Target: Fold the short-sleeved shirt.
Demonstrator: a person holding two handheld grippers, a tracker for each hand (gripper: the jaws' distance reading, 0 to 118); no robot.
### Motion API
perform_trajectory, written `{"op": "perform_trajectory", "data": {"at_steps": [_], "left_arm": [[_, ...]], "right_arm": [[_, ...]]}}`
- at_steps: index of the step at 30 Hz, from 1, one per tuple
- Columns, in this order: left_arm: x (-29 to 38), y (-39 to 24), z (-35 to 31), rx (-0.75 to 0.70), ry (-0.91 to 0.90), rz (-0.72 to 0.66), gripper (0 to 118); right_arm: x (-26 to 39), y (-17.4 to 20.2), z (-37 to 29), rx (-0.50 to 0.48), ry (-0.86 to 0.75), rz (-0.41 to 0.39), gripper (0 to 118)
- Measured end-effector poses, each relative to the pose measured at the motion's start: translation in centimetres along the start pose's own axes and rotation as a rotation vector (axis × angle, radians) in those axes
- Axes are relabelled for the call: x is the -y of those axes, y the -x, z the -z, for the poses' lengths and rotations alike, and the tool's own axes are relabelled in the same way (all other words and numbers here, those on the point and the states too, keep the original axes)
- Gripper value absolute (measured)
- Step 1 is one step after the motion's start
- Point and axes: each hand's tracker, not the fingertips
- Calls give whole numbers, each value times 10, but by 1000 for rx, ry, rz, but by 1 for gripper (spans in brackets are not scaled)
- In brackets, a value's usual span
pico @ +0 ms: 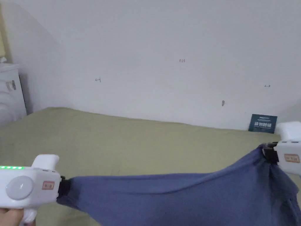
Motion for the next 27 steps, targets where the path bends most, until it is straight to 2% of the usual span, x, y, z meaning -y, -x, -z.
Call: {"op": "perform_trajectory", "data": {"at_steps": [4, 8, 10, 12, 21, 27], "left_arm": [[-61, -25, -44, 4, -105, 32, 2], [-113, -52, -82, 20, -197, 58, 2], [-140, -68, -97, 5, -219, 62, 2], [-163, -81, -107, 2, -240, 74, 2], [-205, -102, -128, -77, -328, 64, 2], [-215, -106, -128, -119, -344, 96, 2]], "right_arm": [[-47, -22, -92, 72, -146, 50, 0], [-80, -41, -147, 137, -240, 81, 0], [-95, -51, -158, 159, -252, 71, 0], [-105, -53, -166, 201, -273, 60, 0], [-120, -68, -154, 188, -332, 224, 0], [-133, -74, -134, 182, -331, 217, 0]]}}
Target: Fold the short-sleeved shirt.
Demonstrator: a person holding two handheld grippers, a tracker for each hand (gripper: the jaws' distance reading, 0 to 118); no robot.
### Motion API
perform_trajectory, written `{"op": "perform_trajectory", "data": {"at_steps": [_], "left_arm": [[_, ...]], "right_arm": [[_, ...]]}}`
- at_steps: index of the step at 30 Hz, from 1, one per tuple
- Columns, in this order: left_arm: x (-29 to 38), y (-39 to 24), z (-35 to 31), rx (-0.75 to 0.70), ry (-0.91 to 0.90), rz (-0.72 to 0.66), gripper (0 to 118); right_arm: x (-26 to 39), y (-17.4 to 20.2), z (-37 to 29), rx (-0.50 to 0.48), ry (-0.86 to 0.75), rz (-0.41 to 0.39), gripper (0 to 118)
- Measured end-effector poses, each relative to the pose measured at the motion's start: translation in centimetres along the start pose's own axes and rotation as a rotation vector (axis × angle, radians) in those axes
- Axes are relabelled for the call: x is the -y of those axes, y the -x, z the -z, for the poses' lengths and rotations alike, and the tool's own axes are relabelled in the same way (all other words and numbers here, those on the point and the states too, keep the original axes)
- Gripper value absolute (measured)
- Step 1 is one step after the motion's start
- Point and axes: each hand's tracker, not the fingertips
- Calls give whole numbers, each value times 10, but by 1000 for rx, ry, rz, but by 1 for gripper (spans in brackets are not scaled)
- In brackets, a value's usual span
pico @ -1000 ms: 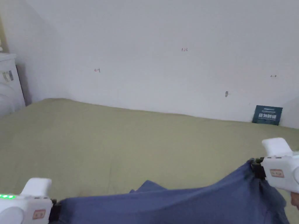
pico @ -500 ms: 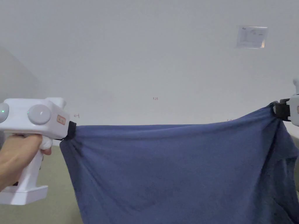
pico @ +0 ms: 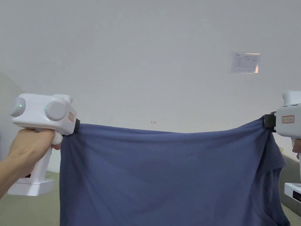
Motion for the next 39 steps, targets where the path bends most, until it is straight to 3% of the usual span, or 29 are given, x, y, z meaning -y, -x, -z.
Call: {"op": "perform_trajectory", "data": {"at_steps": [8, 12, 17, 27, 33, 39], "left_arm": [[-21, -13, 47, -31, 18, 37, 2], [-44, -22, 80, -44, 16, 47, 2], [-79, -36, 118, -129, -24, 114, 2], [-109, -57, 198, -168, -63, 91, 2], [-84, -68, 256, -176, -58, 115, 2], [-20, -80, 327, -154, 25, 143, 2]], "right_arm": [[-17, -1, 50, 9, 16, -2, 0], [-31, 3, 88, 43, 29, -63, 0], [-55, 10, 137, 54, 15, -73, 0], [-79, 21, 229, 90, -6, -104, 0], [-53, 17, 278, 117, 32, -78, 0], [31, 19, 327, 129, 151, -143, 0]]}}
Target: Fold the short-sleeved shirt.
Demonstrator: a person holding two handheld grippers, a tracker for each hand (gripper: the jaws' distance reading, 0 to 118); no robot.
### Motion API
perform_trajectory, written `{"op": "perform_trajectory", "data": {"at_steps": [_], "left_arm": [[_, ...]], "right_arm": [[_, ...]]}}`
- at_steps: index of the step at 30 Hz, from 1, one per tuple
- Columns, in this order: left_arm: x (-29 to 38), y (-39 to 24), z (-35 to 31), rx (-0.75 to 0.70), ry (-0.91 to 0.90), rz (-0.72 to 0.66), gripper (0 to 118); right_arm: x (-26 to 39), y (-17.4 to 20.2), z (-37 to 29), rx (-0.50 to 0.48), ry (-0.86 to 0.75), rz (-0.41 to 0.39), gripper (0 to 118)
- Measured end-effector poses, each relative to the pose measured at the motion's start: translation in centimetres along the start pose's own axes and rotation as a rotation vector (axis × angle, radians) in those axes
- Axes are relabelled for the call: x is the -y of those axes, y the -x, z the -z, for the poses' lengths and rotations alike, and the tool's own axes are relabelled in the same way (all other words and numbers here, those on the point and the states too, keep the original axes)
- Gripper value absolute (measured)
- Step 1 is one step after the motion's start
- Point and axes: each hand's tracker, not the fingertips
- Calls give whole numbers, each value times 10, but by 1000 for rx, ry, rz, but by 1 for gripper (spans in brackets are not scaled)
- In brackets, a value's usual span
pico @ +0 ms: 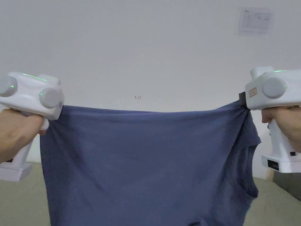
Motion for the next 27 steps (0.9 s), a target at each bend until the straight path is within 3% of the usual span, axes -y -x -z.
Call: {"op": "perform_trajectory", "data": {"at_steps": [6, 11, 13, 16, 17, 18, 23, 27], "left_arm": [[85, -29, 58, 55, 146, 18, 2], [156, -32, 53, 119, 226, 14, 2], [187, -21, 33, 183, 266, -24, 2], [231, -4, -14, 196, 296, 39, 2], [246, 1, -31, 204, 322, 35, 1], [264, 10, -38, 222, 339, 39, 2], [338, 39, -122, 258, 391, 12, 2], [393, 64, -181, 268, 425, 2, 2]], "right_arm": [[107, 16, 46, -49, 155, 31, 0], [188, 19, 27, -89, 247, 32, 0], [218, 14, 1, -103, 272, 40, 0], [258, 4, -50, -158, 315, 78, 0], [269, 2, -66, -186, 342, 128, 0], [282, -2, -85, -260, 398, 127, 0], [350, 3, -189, -260, 423, 91, 0], [402, -5, -264, -278, 451, 189, 0]]}}
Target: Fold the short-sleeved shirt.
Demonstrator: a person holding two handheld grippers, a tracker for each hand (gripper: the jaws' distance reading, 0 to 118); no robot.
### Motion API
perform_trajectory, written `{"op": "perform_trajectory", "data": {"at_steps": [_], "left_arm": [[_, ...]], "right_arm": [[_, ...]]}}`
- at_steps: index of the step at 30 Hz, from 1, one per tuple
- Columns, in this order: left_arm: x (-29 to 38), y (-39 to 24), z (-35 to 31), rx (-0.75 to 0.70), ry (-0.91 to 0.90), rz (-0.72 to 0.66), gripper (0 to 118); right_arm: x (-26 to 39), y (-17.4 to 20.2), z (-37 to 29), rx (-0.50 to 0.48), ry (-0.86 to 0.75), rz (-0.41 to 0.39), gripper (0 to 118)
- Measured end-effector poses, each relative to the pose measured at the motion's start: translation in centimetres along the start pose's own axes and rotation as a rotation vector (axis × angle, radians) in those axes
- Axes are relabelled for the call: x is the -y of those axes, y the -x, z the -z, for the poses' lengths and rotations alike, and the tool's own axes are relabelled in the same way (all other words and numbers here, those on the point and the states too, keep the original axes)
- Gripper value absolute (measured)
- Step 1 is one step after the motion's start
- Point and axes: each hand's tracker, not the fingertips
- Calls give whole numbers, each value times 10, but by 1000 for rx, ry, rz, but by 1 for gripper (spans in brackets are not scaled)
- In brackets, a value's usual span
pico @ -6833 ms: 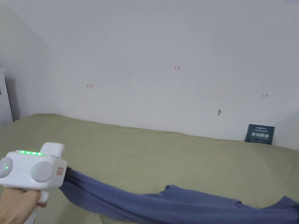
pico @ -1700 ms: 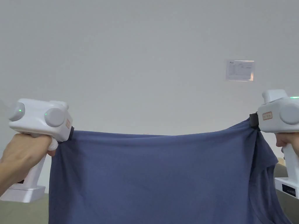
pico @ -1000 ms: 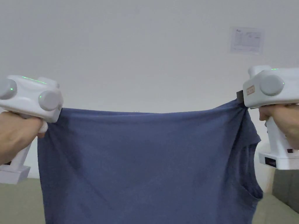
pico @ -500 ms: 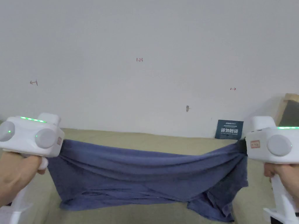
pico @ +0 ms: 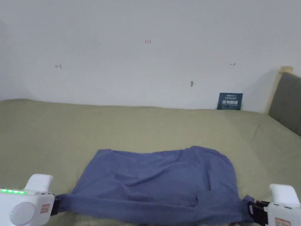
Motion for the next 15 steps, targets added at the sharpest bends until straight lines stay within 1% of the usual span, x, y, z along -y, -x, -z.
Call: {"op": "perform_trajectory", "data": {"at_steps": [2, 4, 7, 11, 15], "left_arm": [[28, 8, -15, 7, 19, -27, 2], [53, 11, -30, 14, 20, -37, 2], [83, 15, -50, 40, 27, -46, 2], [106, 12, -52, 54, 62, -40, 2], [113, 10, -39, 55, 97, -53, 2]], "right_arm": [[31, -3, -18, -4, 5, 26, 0], [55, -8, -31, 7, 35, 14, 0], [85, -13, -50, 6, 55, 37, 0], [105, -14, -52, 4, 84, 34, 0], [110, -11, -43, 10, 111, 41, 0]]}}
